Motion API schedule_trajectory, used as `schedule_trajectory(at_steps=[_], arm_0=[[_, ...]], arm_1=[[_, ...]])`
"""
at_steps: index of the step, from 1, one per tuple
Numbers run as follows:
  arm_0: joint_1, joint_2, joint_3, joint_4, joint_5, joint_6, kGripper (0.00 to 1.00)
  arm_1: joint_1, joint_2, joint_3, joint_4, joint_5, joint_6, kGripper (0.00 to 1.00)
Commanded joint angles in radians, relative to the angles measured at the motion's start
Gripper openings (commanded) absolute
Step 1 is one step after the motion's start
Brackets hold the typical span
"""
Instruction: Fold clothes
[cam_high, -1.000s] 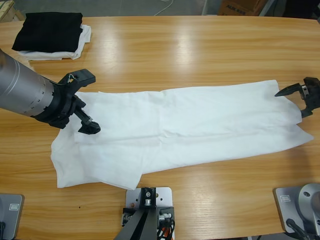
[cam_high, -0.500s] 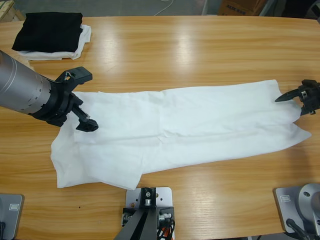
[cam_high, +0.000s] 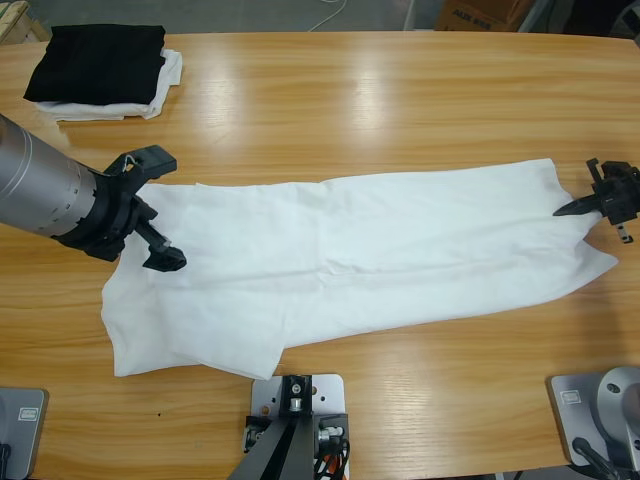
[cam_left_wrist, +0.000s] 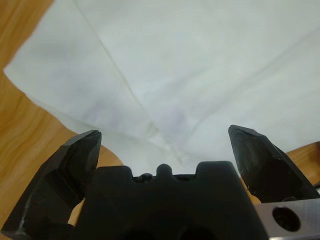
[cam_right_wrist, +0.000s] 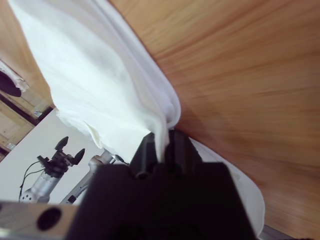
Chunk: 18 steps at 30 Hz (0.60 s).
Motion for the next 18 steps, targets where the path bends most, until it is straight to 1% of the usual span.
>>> schedule_trajectory(at_steps=[1, 4, 10, 11, 14, 18], arm_0=[[0.011, -0.006, 0.038, -0.006, 0.011, 0.007, 0.996], [0.011, -0.004, 0.036, -0.013, 0.011, 0.007, 0.996], [0.011, -0.01, 0.05, -0.015, 0.011, 0.007, 0.996], [0.01, -0.01, 0.05, -0.015, 0.011, 0.007, 0.996], [0.009, -0.013, 0.05, -0.015, 0.011, 0.007, 0.996], [0.009, -0.013, 0.05, -0.018, 0.011, 0.007, 0.996]], arm_1=[[0.014, -0.112, -0.021, 0.013, -0.139, 0.019, 0.0], [0.014, -0.184, -0.04, -0.004, -0.269, 0.061, 0.0], [0.014, -0.333, -0.055, -0.018, -0.5, 0.161, 0.0], [0.014, -0.379, -0.067, -0.01, -0.553, 0.185, 0.0], [0.014, -0.432, -0.072, 0.007, -0.585, 0.214, 0.0], [0.014, -0.49, -0.064, 0.007, -0.66, 0.235, 0.0]])
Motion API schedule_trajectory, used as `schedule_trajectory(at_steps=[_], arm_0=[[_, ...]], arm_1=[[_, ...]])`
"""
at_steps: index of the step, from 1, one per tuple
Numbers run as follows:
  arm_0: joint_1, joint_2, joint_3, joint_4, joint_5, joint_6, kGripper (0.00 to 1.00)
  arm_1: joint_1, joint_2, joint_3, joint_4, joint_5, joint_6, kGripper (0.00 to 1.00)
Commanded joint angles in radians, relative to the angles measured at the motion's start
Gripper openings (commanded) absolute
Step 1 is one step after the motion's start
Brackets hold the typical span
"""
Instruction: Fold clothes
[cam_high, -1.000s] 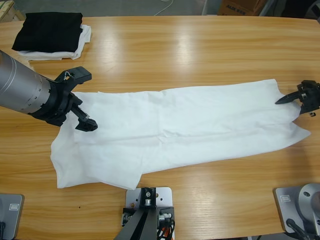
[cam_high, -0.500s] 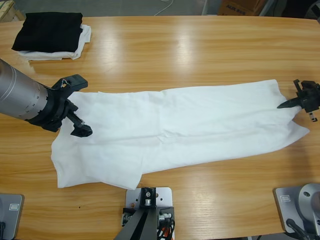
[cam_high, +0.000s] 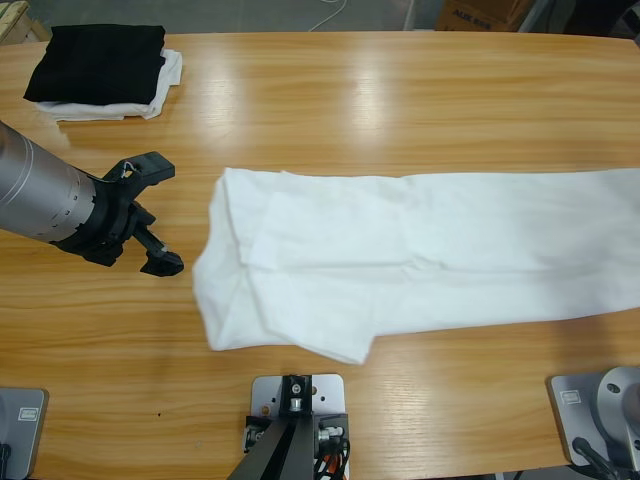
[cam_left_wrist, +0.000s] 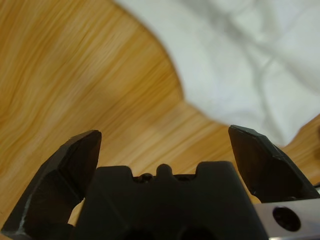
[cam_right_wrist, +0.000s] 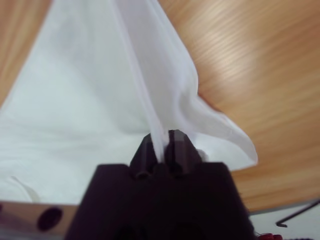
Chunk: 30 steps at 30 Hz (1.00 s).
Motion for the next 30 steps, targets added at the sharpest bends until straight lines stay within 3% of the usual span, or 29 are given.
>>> schedule_trajectory(at_steps=[1, 5, 10, 16, 22, 26, 30], arm_0=[[0.008, -0.013, 0.033, -0.013, 0.011, 0.007, 0.996], [0.005, -0.02, 0.041, -0.014, 0.011, 0.006, 0.996], [0.001, -0.033, 0.065, -0.027, 0.011, -0.002, 0.996], [0.001, -0.063, 0.09, -0.027, 0.011, -0.011, 0.996], [0.001, -0.073, 0.115, -0.044, 0.013, -0.024, 0.996], [0.001, -0.081, 0.129, -0.059, 0.013, -0.032, 0.996], [0.001, -0.114, 0.176, -0.078, 0.015, -0.043, 0.996]], arm_1=[[0.011, -0.141, 0.009, 0.013, -0.124, 0.052, 0.0], [0.144, -0.22, 0.0, 0.048, -0.139, 0.094, 0.0], [0.512, -0.293, -0.078, 0.124, -0.159, 0.209, 0.0], [0.933, -0.235, -0.224, 0.172, -0.162, 0.384, 0.0], [1.22, -0.105, -0.34, 0.195, -0.168, 0.455, 0.0], [1.398, 0.074, -0.552, 0.239, -0.171, 0.465, 0.0], [1.493, 0.266, -0.826, 0.324, -0.151, 0.47, 0.0]])
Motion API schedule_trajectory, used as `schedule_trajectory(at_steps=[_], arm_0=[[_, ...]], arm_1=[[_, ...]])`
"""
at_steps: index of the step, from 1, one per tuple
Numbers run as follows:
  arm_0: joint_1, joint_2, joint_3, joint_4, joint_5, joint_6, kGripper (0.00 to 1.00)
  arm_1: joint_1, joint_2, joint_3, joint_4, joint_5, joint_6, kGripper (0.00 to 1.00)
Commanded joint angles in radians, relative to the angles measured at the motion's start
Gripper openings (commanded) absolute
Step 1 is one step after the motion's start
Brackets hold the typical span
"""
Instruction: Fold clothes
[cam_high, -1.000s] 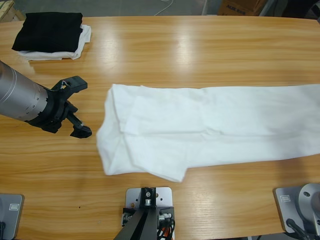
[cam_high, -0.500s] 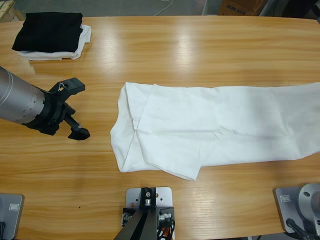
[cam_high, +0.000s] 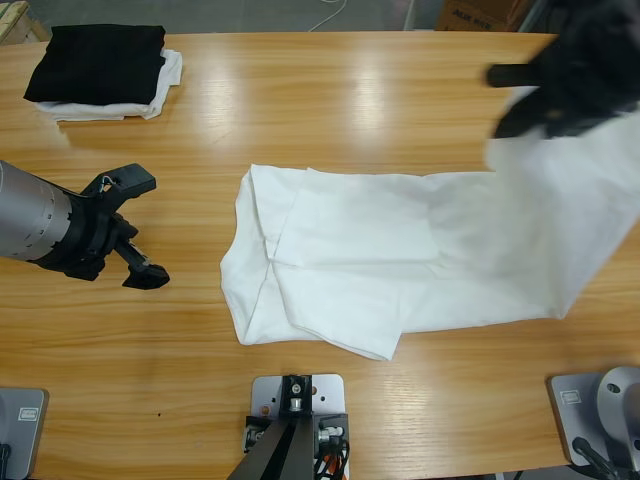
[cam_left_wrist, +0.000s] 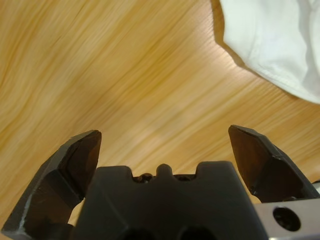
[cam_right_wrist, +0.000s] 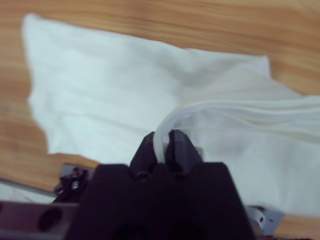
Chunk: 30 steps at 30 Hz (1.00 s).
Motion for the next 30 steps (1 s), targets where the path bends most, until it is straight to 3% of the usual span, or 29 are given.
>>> schedule_trajectory(at_steps=[1, 14, 29, 30], arm_0=[[0.002, -0.06, 0.104, -0.049, 0.016, -0.037, 0.996], [0.002, -0.086, 0.144, -0.096, 0.019, -0.057, 0.996], [0.002, -0.071, 0.158, -0.125, 0.019, -0.067, 0.996], [0.002, -0.07, 0.163, -0.133, 0.018, -0.069, 0.996]], arm_1=[[0.205, 0.385, -0.432, 0.134, 0.019, 0.02, 0.0], [0.355, 0.627, -0.622, 0.17, 0.173, 0.026, 0.0], [0.373, 0.774, -0.761, 0.176, 0.264, 0.039, 0.0], [0.373, 0.769, -0.765, 0.178, 0.263, 0.041, 0.214]])
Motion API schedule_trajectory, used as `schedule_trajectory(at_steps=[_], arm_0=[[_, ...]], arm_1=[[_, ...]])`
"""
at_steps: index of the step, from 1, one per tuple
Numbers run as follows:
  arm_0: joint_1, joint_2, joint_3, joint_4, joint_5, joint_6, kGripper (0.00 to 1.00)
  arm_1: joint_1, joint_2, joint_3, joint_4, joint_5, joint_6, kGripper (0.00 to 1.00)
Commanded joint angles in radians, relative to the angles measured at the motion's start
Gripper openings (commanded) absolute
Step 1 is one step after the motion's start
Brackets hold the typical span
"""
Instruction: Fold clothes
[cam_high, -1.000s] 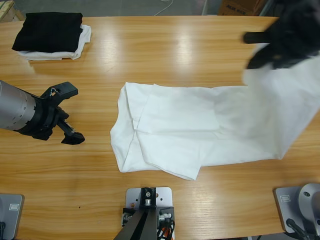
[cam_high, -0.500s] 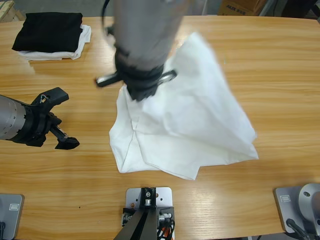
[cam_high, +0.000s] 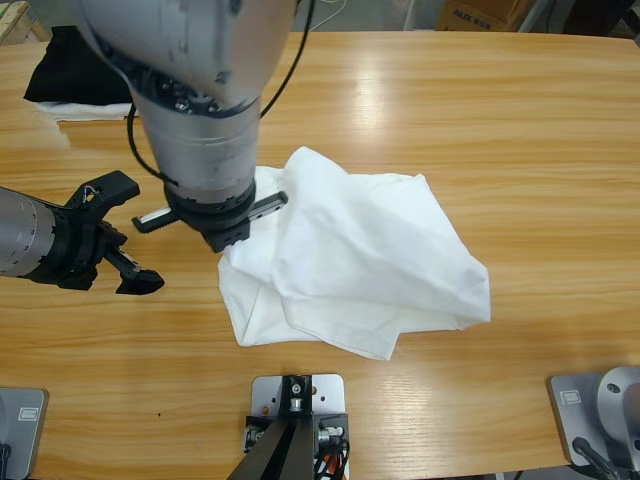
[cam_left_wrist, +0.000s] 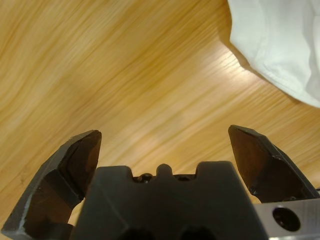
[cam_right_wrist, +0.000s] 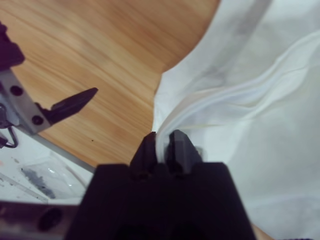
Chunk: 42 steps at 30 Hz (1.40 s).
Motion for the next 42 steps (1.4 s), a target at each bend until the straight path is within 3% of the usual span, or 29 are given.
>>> schedule_trajectory(at_steps=[1, 2, 3, 9, 11, 15, 18, 19, 21, 23, 28, 31, 33, 35, 39, 42], arm_0=[[0.002, -0.004, 0.056, -0.041, 0.009, -0.013, 0.996], [0.002, -0.001, 0.056, -0.046, 0.009, -0.015, 0.998], [0.002, 0.002, 0.056, -0.052, 0.007, -0.016, 0.999], [0.002, 0.017, 0.054, -0.076, 0.004, -0.022, 1.0], [0.002, 0.019, 0.054, -0.079, 0.004, -0.026, 1.0], [0.002, 0.017, 0.051, -0.103, 0.004, -0.089, 0.987], [0.002, 0.017, 0.008, -0.12, 0.007, -0.152, 0.977], [0.005, 0.017, -0.023, -0.12, 0.006, -0.161, 0.916], [0.015, 0.025, -0.098, -0.117, -0.005, -0.178, 0.723], [0.029, 0.052, -0.152, -0.117, -0.06, -0.205, 0.662], [0.041, 0.125, -0.16, -0.159, -0.146, -0.233, 0.665], [0.044, 0.175, -0.164, -0.186, -0.154, -0.243, 0.688], [0.047, 0.196, -0.162, -0.2, -0.154, -0.253, 0.691], [0.05, 0.206, -0.162, -0.205, -0.154, -0.26, 0.769], [0.056, 0.202, -0.142, -0.205, -0.153, -0.261, 0.77], [0.064, 0.195, -0.117, -0.208, -0.152, -0.261, 0.778]], arm_1=[[0.019, 0.092, -0.037, 0.017, 0.047, 0.03, 0.783], [0.025, 0.079, -0.054, 0.03, 0.029, 0.03, 0.957], [0.032, 0.061, -0.078, 0.034, 0.006, 0.028, 0.997], [0.041, -0.044, -0.268, 0.071, 0.003, -0.08, 1.0], [0.04, -0.071, -0.308, 0.144, -0.026, -0.1, 0.977], [0.037, -0.131, -0.184, 0.244, -0.298, -0.04, 0.778], [0.035, -0.169, -0.122, 0.243, -0.4, 0.032, 0.774], [0.03, -0.175, -0.115, 0.242, -0.406, 0.046, 0.775], [0.021, -0.194, -0.072, 0.239, -0.408, 0.069, 0.775], [0.007, -0.232, 0.016, 0.221, -0.406, 0.081, 0.775], [-0.052, -0.454, 0.44, 0.01, -0.344, 0.12, 0.78], [-0.052, -0.508, 0.624, -0.107, -0.28, 0.114, 0.78], [-0.04, -0.518, 0.68, -0.197, -0.228, 0.069, 0.778], [-0.025, -0.504, 0.694, -0.27, -0.195, -0.013, 0.78], [-0.024, -0.499, 0.806, -0.413, -0.119, -0.179, 0.815], [-0.02, -0.48, 0.878, -0.506, -0.114, -0.257, 0.839]])
